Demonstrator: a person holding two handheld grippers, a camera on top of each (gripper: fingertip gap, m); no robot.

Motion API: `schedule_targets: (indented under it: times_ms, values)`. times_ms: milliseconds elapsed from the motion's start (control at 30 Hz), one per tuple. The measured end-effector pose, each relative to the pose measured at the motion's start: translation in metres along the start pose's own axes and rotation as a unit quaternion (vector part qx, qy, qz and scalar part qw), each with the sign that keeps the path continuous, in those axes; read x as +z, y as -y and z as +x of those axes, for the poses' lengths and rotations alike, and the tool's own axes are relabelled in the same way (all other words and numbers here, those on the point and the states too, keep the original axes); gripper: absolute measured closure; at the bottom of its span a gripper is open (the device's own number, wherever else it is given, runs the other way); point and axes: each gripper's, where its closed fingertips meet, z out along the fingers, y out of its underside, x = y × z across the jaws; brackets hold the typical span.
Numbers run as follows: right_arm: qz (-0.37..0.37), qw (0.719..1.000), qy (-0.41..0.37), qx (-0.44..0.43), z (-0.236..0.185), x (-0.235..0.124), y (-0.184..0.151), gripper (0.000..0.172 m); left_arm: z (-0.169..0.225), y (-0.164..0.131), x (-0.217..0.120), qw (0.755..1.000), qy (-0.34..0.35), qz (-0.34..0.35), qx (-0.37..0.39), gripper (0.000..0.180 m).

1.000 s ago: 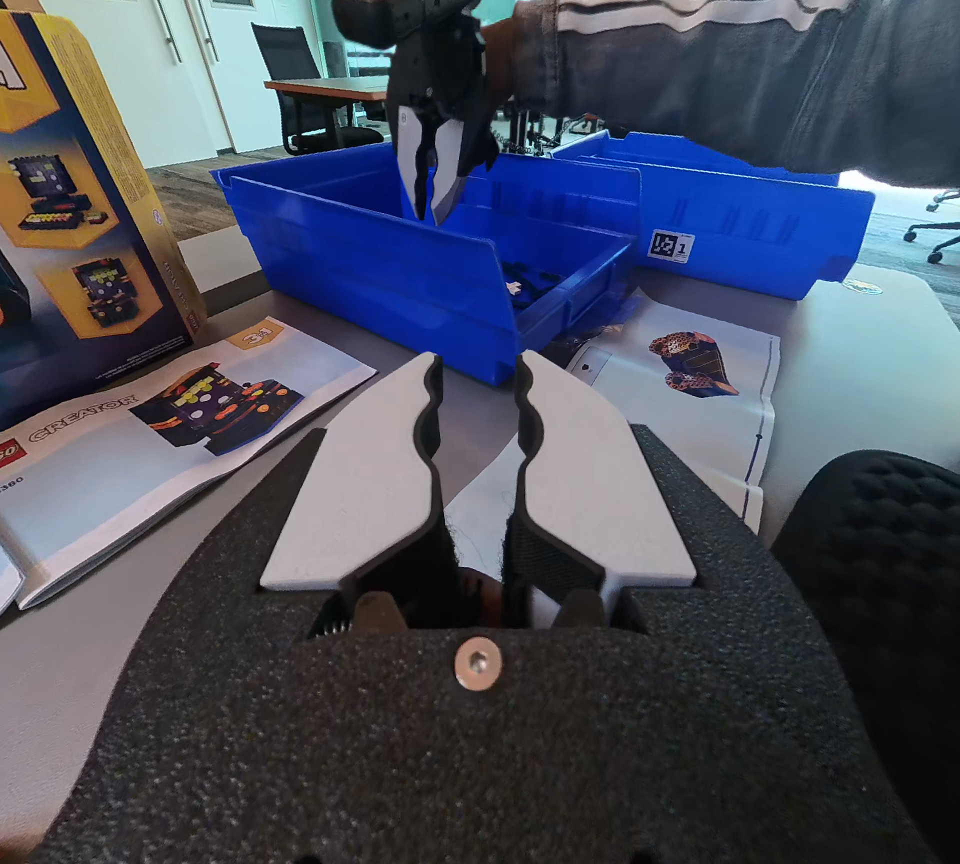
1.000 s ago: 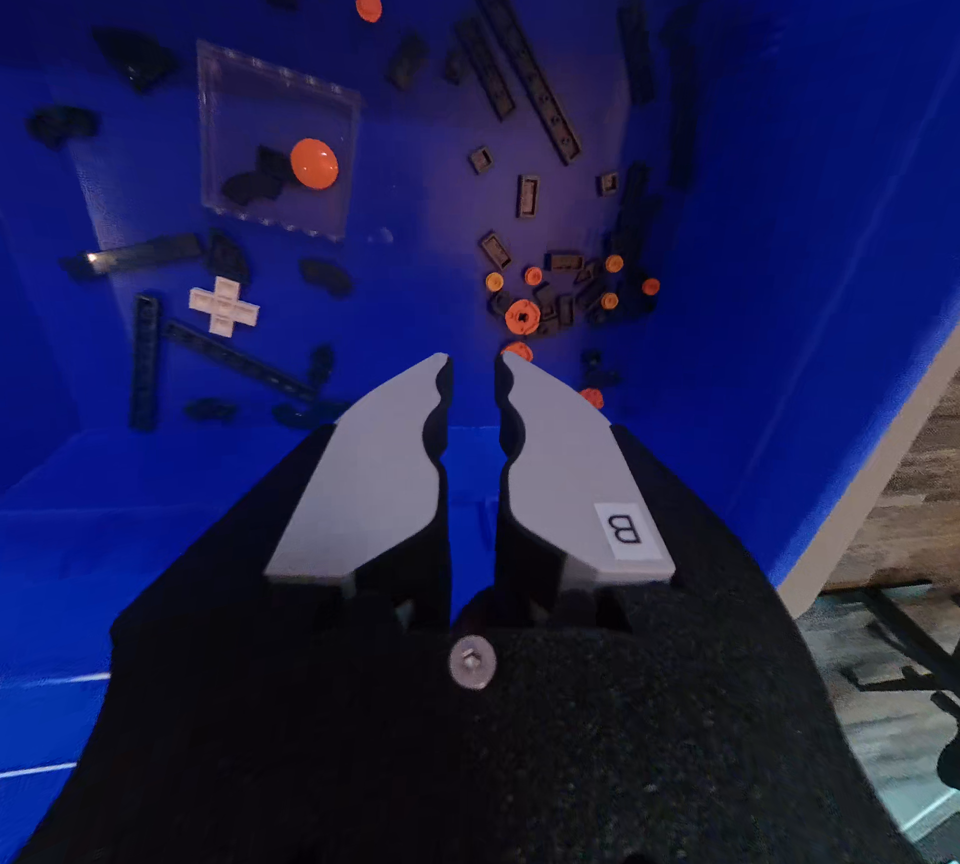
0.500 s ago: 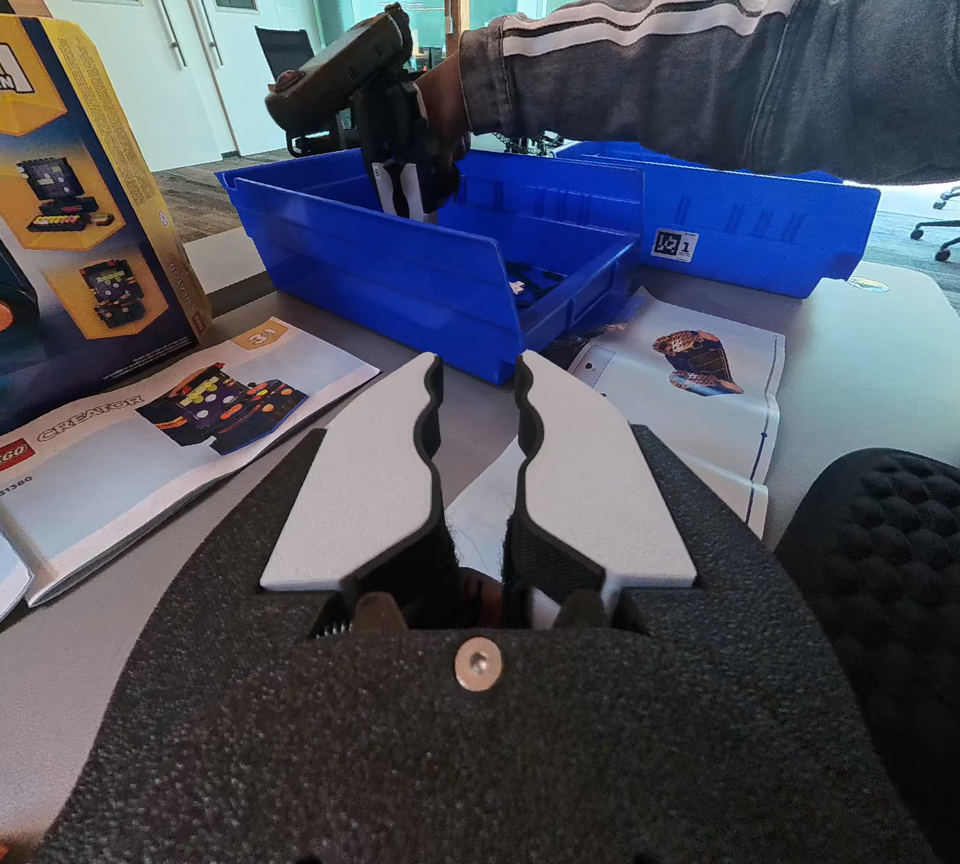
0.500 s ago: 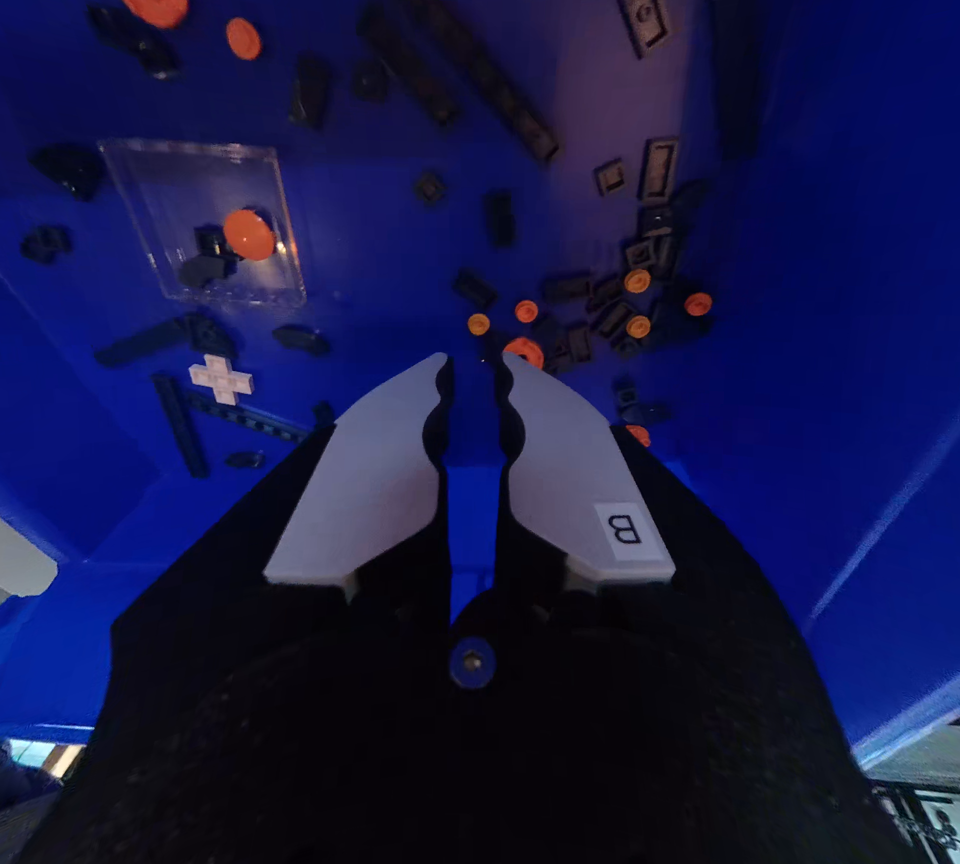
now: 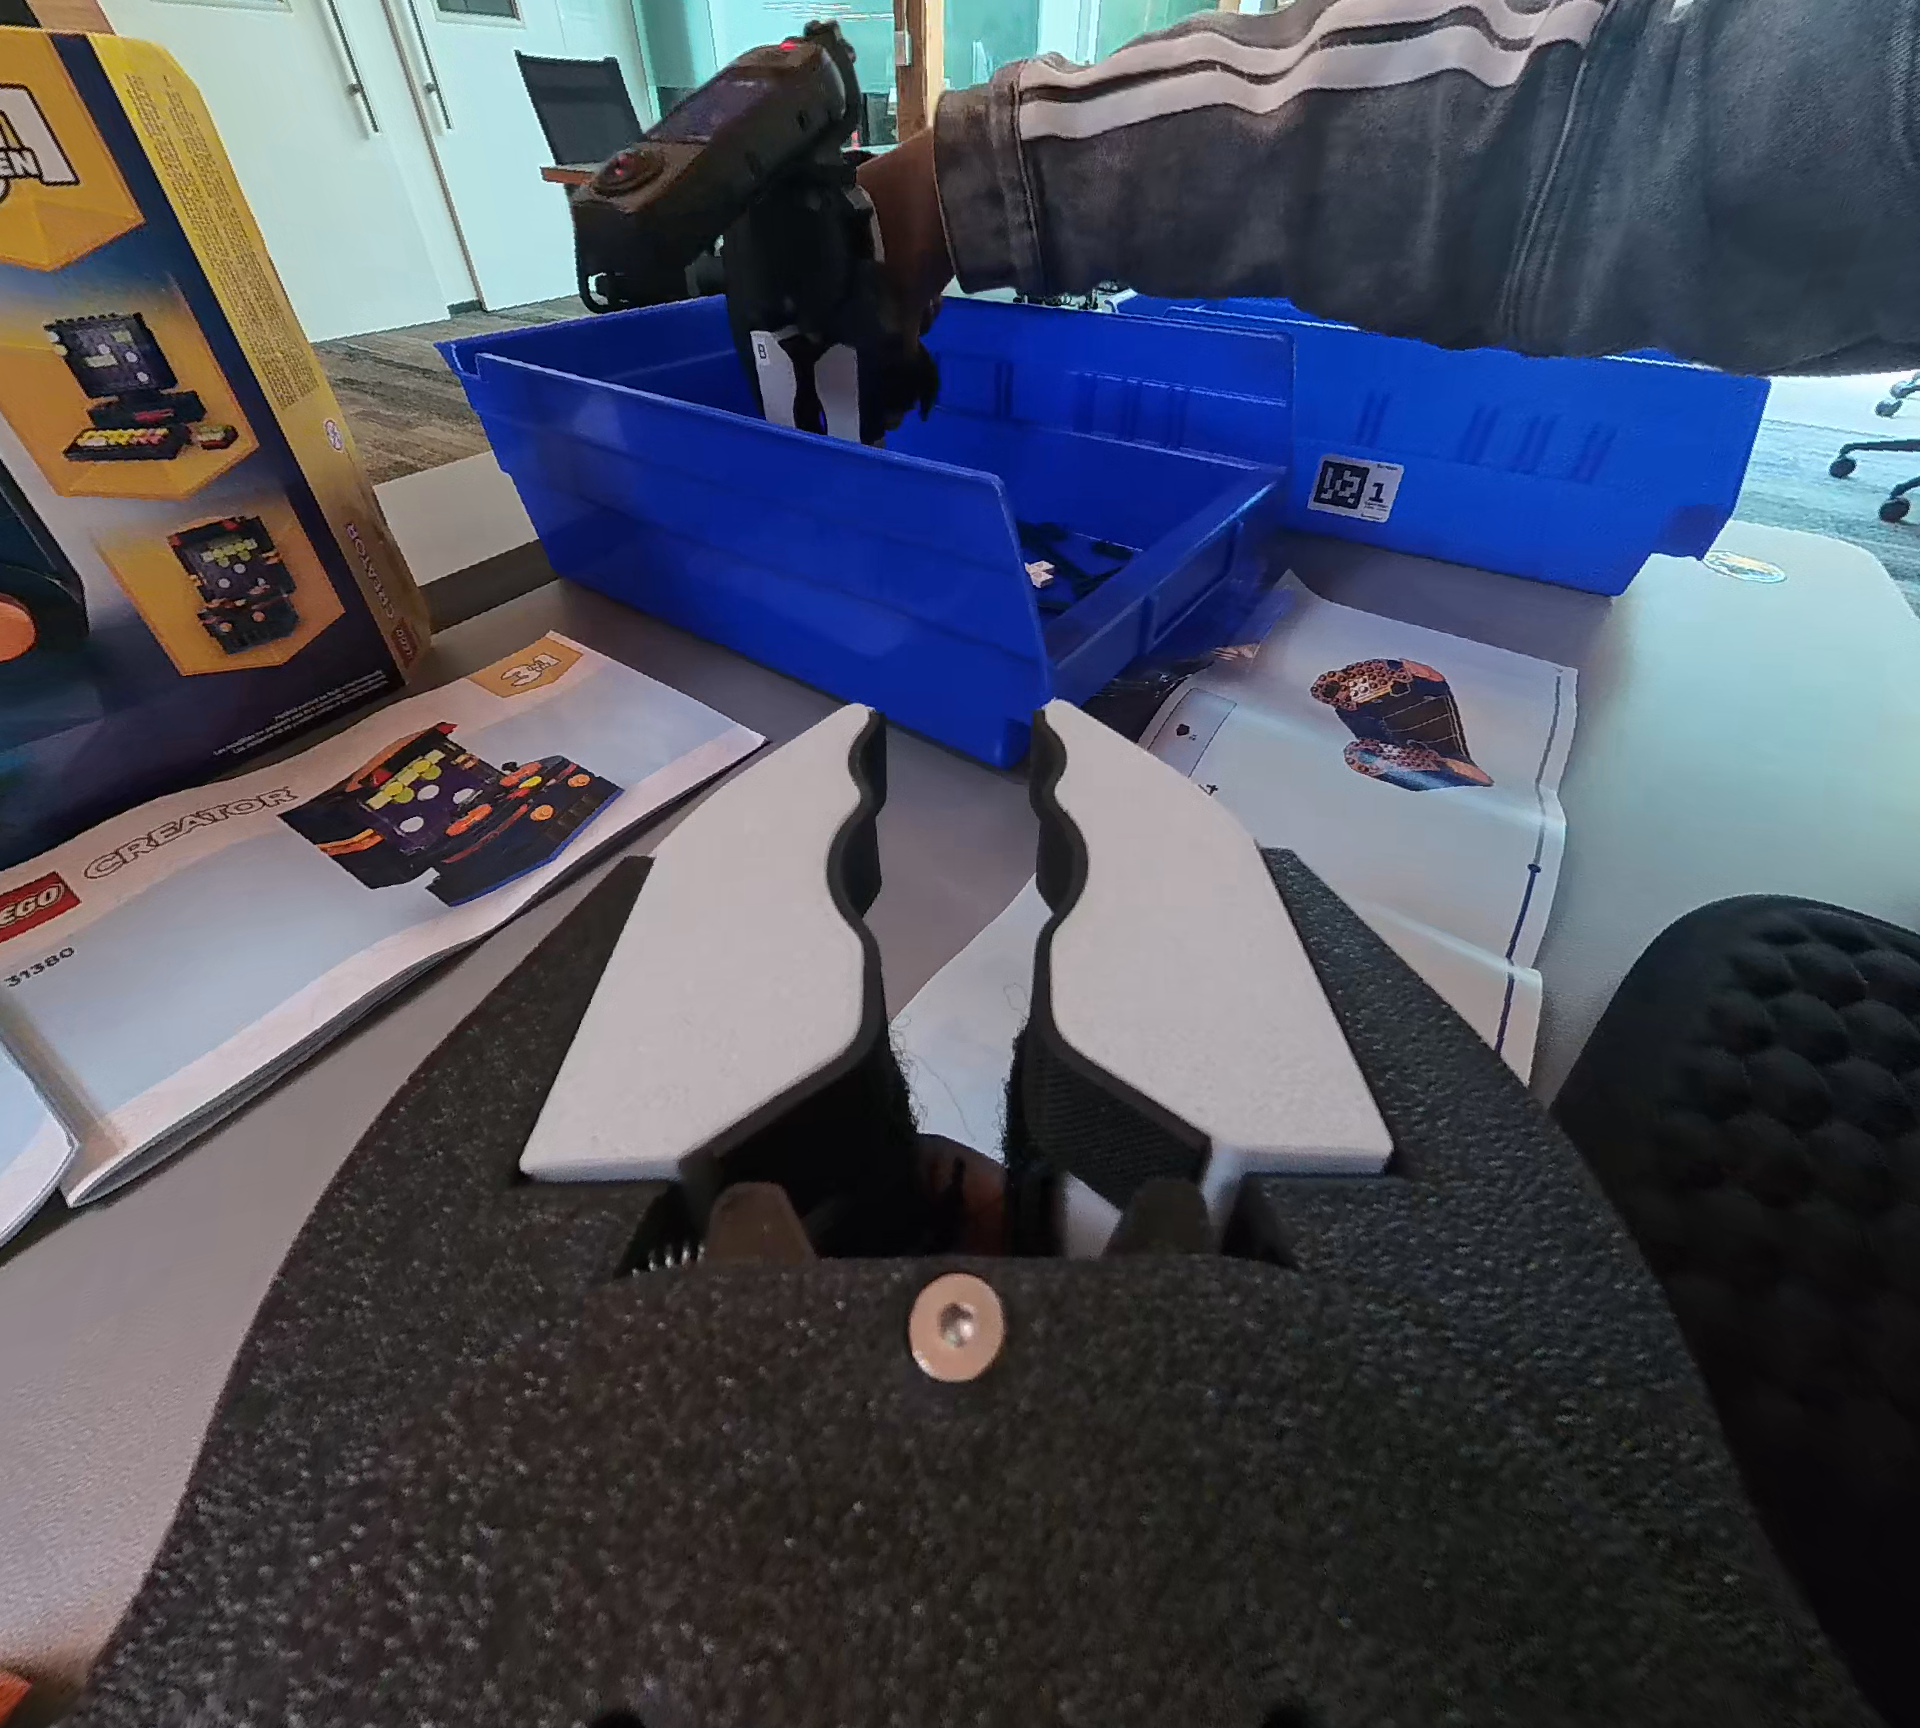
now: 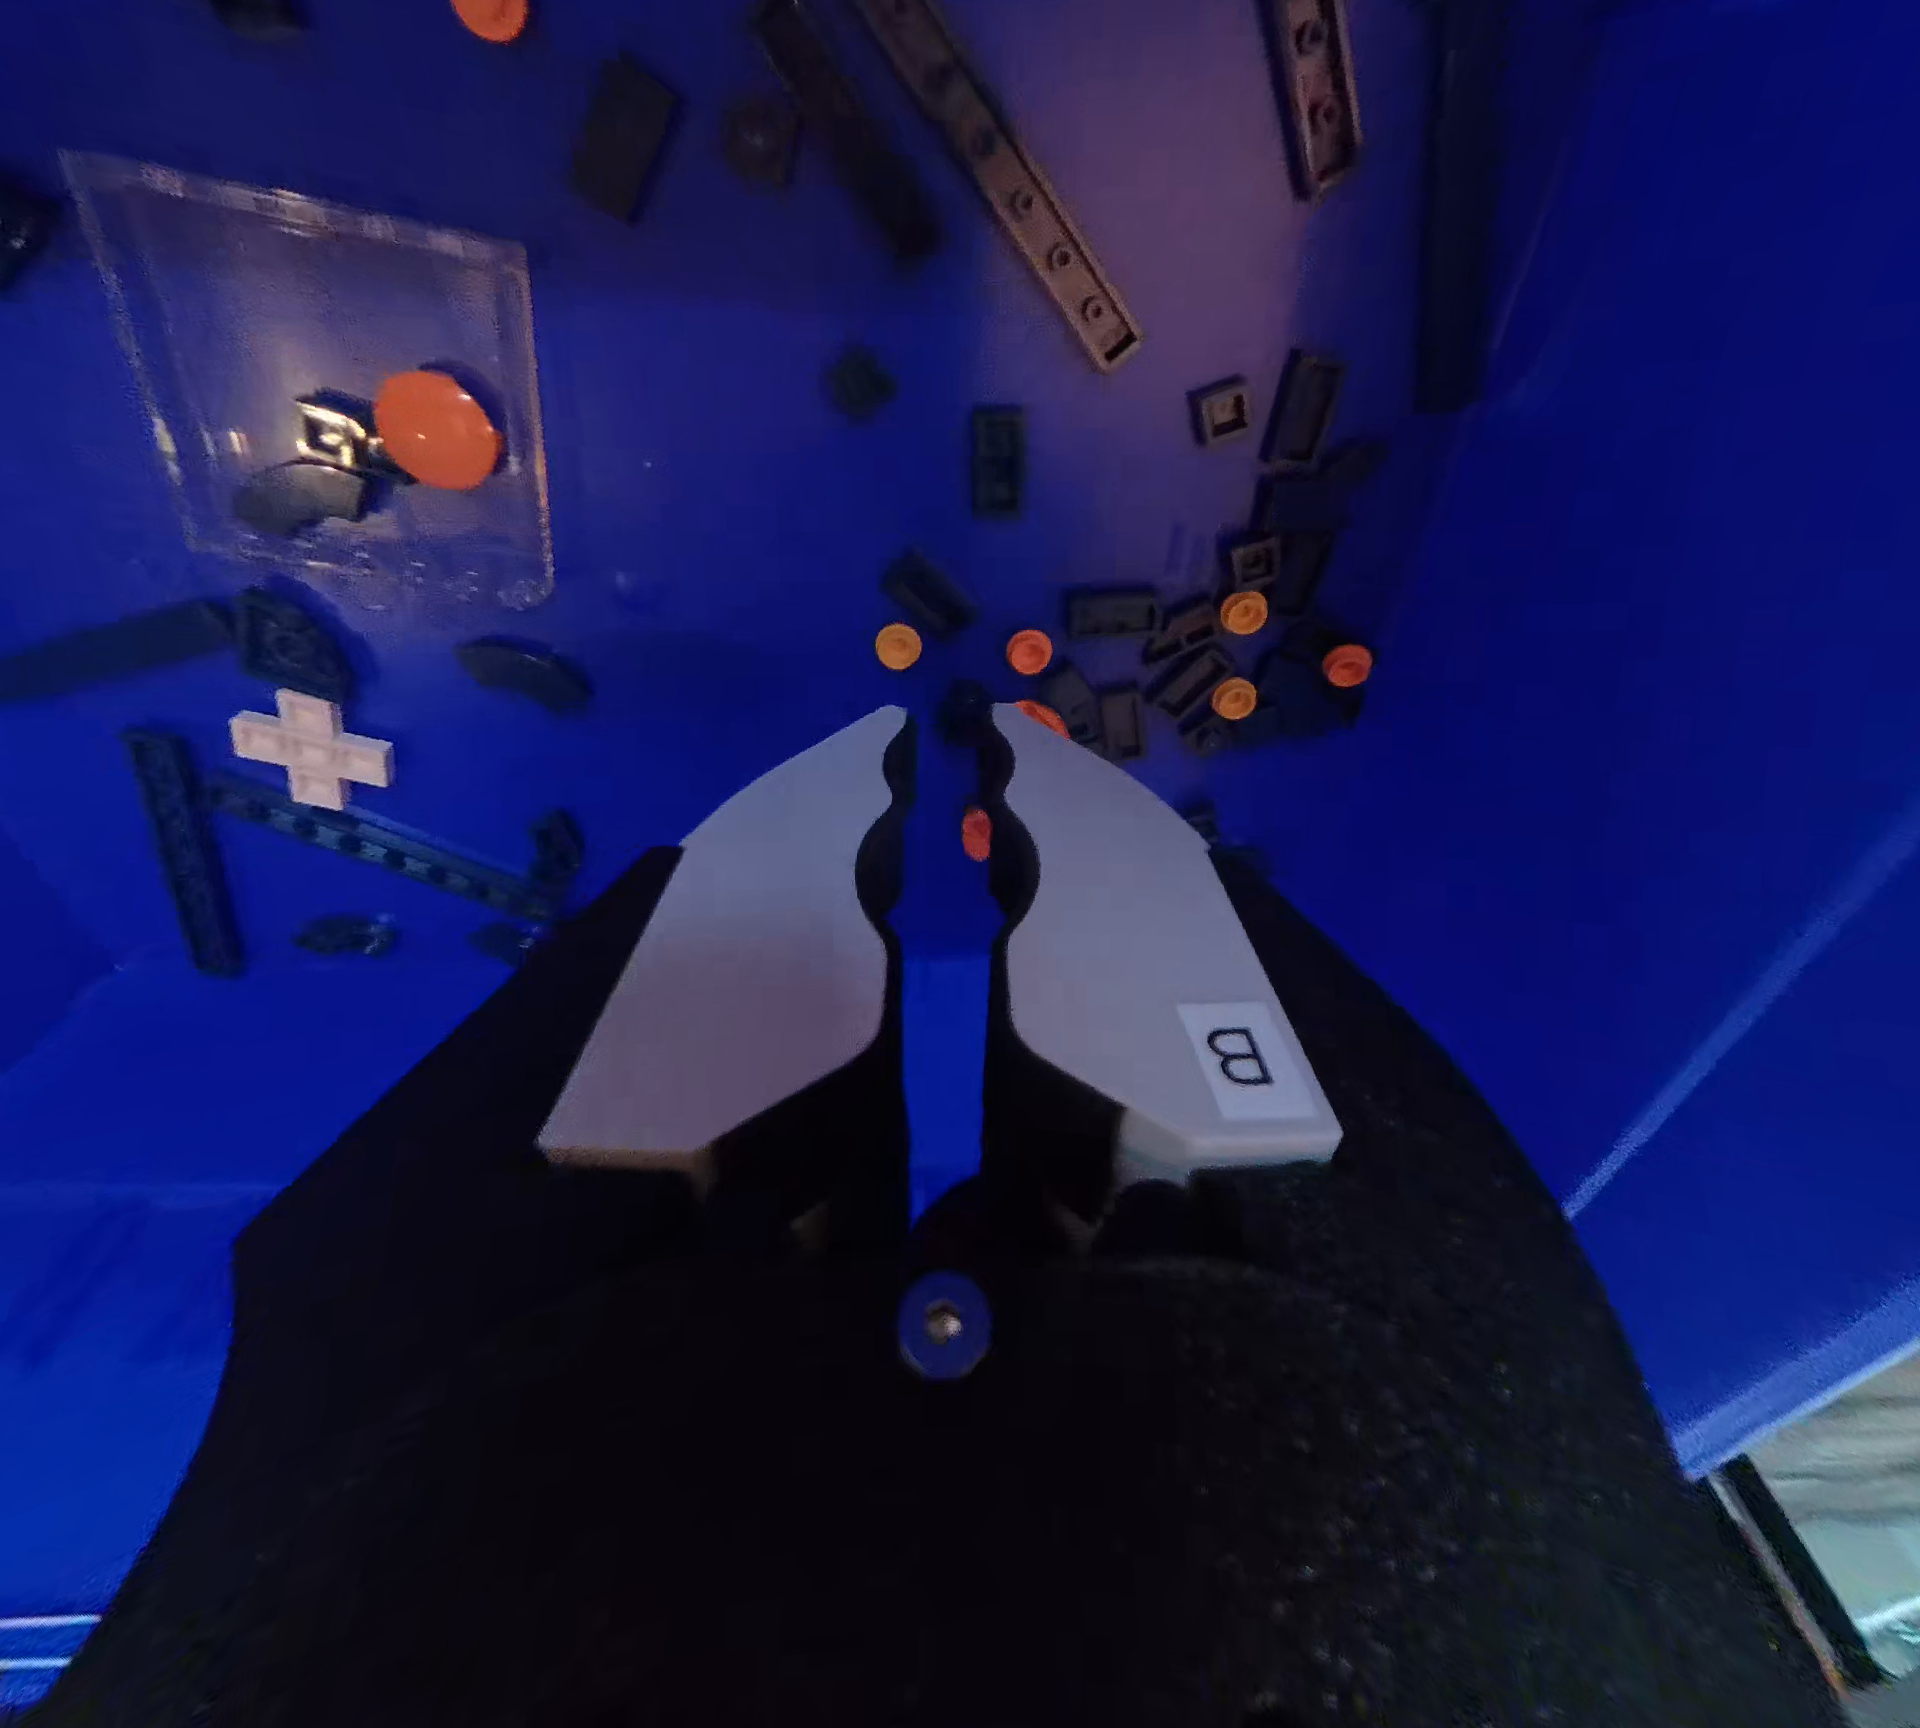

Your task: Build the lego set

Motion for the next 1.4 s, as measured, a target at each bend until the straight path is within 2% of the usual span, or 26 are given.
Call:
schedule_targets:
  times_ms: [367, 667, 733, 833, 967, 1033, 1100, 1200, 1267, 1400]
  values:
    - [0.023, 0.996, -0.06, -0.061, -0.002, -0.008, 0.003, 0.171, 0.001, 0.002, -0.001, 1.0, -0.001, 0.004, 0.001, 0.155]
    - [0.022, 0.995, -0.061, -0.074, -0.012, -0.018, 0.001, 0.171, 0.002, 0.006, -0.002, 1.0, 0.001, 0.008, 0.013, 0.155]
    - [0.047, 0.993, -0.065, -0.085, -0.016, -0.027, 0.008, 0.172, 0.001, 0.005, -0.001, 1.0, 0.004, 0.006, 0.015, 0.155]
    - [0.128, 0.984, -0.069, -0.106, -0.036, -0.058, 0.033, 0.172, -0.003, 0.005, -0.002, 1.0, 0.016, 0.002, 0.016, 0.155]
    - [0.22, 0.962, -0.072, -0.148, -0.082, -0.111, 0.073, 0.171, -0.025, 0.004, -0.009, 0.996, 0.083, -0.028, -0.006, 0.155]
    - [0.255, 0.949, -0.063, -0.173, -0.115, -0.134, 0.096, 0.171, -0.038, 0.01, -0.023, 0.991, 0.122, -0.051, -0.029, 0.154]
    - [0.269, 0.942, -0.052, -0.193, -0.148, -0.148, 0.12, 0.171, -0.043, 0.028, -0.044, 0.987, 0.15, -0.045, -0.043, 0.151]
    - [0.236, 0.942, -0.056, -0.231, -0.19, -0.143, 0.157, 0.172, -0.037, 0.053, -0.086, 0.985, 0.165, 0.005, -0.055, 0.151]
    - [0.194, 0.95, -0.049, -0.24, -0.208, -0.12, 0.181, 0.172, -0.035, 0.058, -0.114, 0.981, 0.179, 0.027, -0.065, 0.151]
    - [0.11, 0.961, -0.063, -0.245, -0.207, -0.065, 0.224, 0.171, -0.022, 0.056, -0.156, 0.979, 0.185, 0.056, -0.069, 0.152]
